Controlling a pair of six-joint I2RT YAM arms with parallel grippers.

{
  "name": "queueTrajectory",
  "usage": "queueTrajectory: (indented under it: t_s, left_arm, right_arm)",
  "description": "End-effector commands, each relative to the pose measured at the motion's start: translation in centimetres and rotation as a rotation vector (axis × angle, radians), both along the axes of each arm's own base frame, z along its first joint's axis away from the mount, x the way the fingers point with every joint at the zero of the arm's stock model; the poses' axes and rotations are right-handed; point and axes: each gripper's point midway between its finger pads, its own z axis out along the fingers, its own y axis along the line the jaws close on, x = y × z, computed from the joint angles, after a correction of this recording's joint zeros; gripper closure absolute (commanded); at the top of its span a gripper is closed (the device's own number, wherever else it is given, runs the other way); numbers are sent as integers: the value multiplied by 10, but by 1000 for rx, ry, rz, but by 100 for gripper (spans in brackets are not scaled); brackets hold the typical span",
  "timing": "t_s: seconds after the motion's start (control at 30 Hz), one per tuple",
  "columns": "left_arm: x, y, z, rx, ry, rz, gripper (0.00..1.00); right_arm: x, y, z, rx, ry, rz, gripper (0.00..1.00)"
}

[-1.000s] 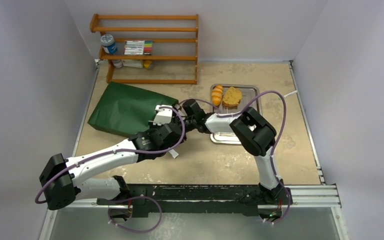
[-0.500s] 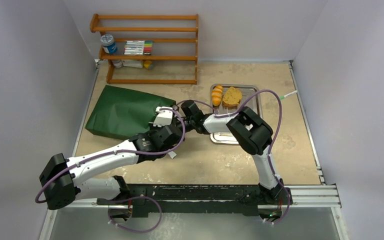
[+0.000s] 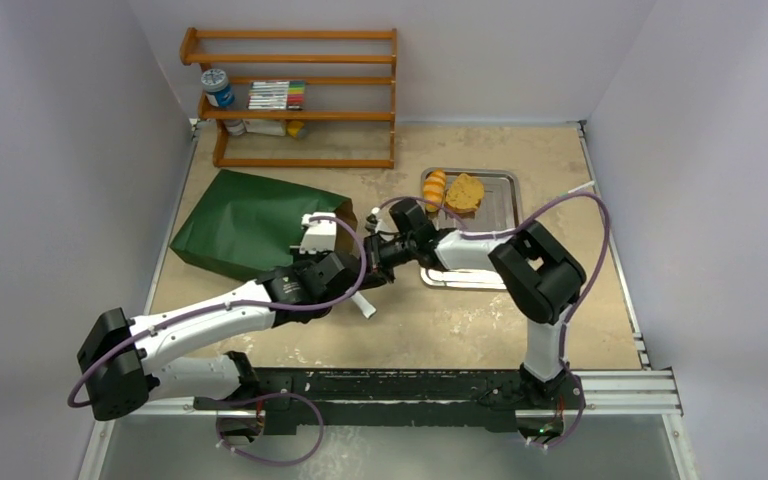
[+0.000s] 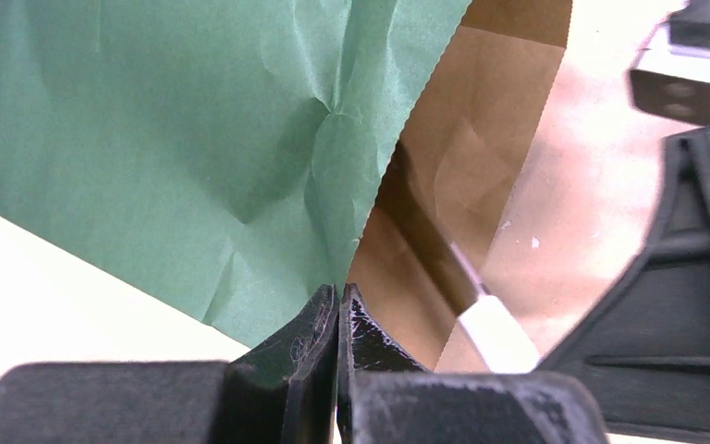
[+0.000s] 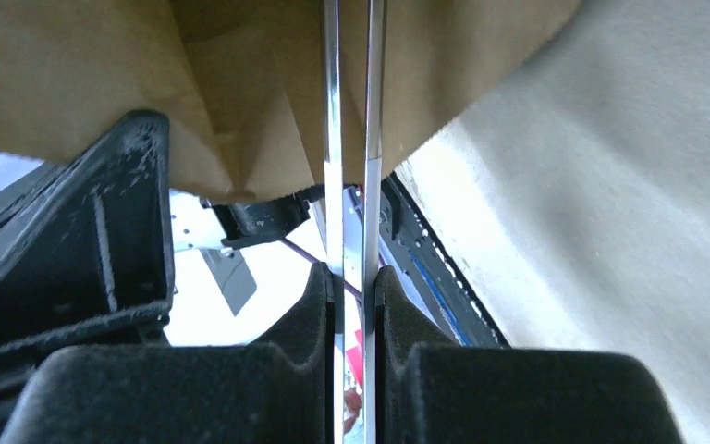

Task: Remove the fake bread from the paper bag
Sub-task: Take out the fake bread from the paper bag.

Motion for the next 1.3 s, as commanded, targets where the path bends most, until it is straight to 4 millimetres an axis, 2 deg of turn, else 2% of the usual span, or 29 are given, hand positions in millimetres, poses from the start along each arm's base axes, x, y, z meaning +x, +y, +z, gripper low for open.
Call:
queueTrajectory:
  t_s: [0.0,0.3,0.63,0.93,1.27]
  left_arm:
    - [10,5,16,-12,-47,68,100]
    - [15,17,14,-29,-40,112,100]
    - [38,18,8,-23,-1,160,100]
    - [47,21,9,-52,0,193,100]
    - [61,41,15,-106,9,218,100]
  right_arm:
    - [5,-14,24,34,-106,-12,100]
    - [4,-44,21,28,-112,-47,100]
    - [8,-64,39,-4,-214,-75,100]
    - [12,-88,57,-89,-268,-214,100]
    - [12,-122,73,-188,-290,-441,100]
